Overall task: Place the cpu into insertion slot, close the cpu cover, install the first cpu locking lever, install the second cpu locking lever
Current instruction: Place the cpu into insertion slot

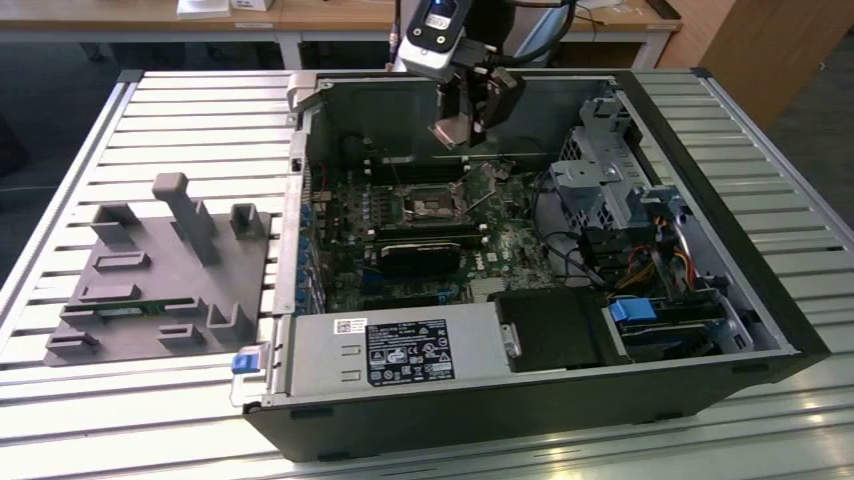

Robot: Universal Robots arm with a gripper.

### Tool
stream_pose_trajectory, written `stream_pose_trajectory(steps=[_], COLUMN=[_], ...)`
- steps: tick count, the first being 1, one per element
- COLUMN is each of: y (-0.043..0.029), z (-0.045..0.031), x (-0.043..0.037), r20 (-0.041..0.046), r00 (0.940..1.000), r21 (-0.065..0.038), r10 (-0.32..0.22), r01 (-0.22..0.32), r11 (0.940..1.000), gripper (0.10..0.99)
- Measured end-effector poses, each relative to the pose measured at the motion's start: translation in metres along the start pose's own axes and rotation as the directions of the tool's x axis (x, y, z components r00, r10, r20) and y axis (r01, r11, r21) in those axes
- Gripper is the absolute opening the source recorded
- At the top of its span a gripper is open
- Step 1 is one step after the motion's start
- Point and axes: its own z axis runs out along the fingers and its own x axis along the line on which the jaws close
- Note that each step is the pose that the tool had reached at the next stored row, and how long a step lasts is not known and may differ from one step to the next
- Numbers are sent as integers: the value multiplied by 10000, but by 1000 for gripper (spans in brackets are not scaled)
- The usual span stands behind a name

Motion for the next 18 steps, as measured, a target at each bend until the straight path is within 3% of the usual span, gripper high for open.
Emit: stream_pose_trajectory(steps=[6, 10, 18], y=[-2, -4, -9], z=[21, 52, 113], x=[-1, -1, -3], r20=[37, 93, 201], r00=[10000, 9982, 9833], r21=[45, 40, 5], r10=[27, 596, 1807], r01=[-28, -596, -1808], r11=[10000, 9982, 9835], gripper=[537, 537, 537])
